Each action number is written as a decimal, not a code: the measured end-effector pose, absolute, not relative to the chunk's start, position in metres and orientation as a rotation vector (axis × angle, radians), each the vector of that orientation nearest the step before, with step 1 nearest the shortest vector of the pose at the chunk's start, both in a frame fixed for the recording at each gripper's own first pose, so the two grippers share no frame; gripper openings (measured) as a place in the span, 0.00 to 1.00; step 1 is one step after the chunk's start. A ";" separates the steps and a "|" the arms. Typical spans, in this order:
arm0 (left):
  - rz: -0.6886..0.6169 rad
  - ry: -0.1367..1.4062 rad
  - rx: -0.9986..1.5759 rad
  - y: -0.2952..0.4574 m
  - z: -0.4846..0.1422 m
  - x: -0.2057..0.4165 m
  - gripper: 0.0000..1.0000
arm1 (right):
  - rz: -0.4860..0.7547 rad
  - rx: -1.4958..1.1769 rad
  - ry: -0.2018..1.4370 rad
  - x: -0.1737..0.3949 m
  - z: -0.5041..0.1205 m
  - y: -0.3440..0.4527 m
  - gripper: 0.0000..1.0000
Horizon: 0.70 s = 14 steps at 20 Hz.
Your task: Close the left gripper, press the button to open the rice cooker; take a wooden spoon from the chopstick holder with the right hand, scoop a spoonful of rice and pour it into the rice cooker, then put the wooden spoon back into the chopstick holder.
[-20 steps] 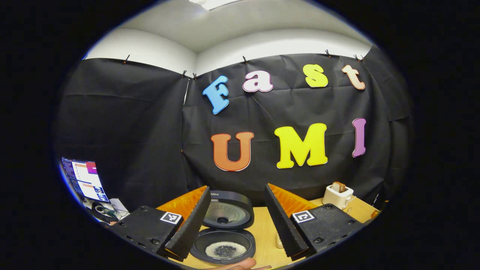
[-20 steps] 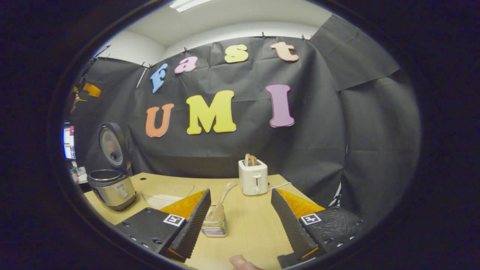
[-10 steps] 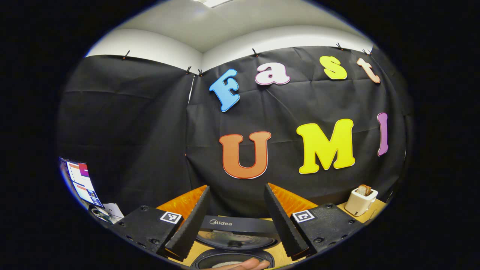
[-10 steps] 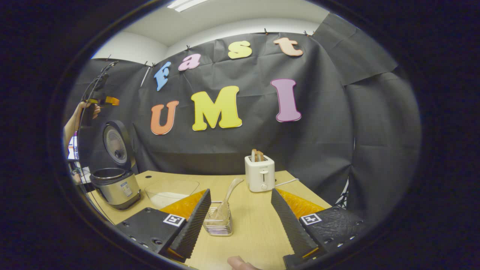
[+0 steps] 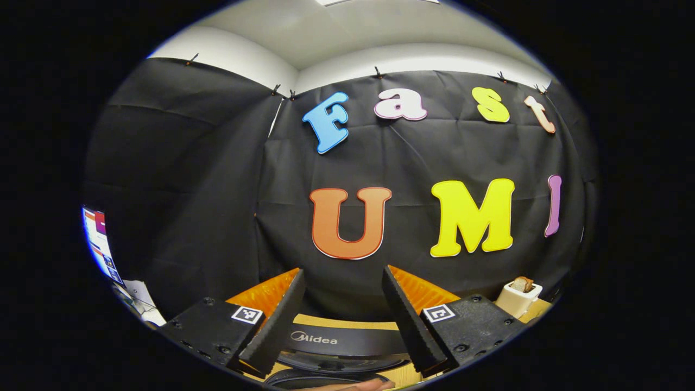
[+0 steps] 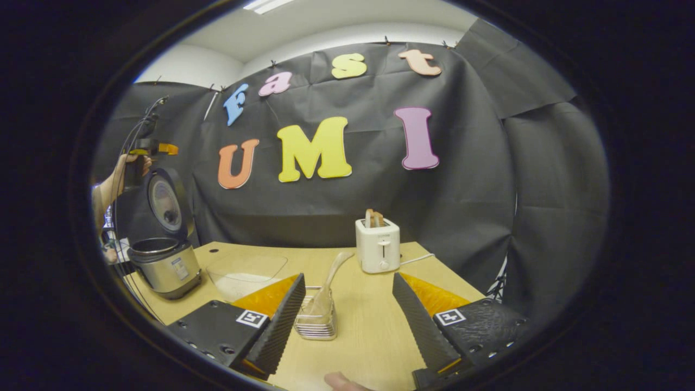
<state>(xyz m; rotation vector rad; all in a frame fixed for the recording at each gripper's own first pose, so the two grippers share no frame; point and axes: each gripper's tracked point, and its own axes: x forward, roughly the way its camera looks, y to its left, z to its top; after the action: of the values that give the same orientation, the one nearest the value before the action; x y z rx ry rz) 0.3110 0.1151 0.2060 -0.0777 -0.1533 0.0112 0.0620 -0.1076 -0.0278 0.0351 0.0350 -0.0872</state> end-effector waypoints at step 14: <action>-0.008 -0.105 0.081 0.108 0.167 0.294 0.86 | -0.054 0.052 -0.012 0.051 -0.015 -0.091 0.91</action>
<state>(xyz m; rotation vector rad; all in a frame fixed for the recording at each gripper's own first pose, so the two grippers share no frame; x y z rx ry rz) 0.2942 0.1080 0.1671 0.0809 -0.1047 -0.0084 0.0505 -0.0908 -0.0148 0.0521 -0.0116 -0.0543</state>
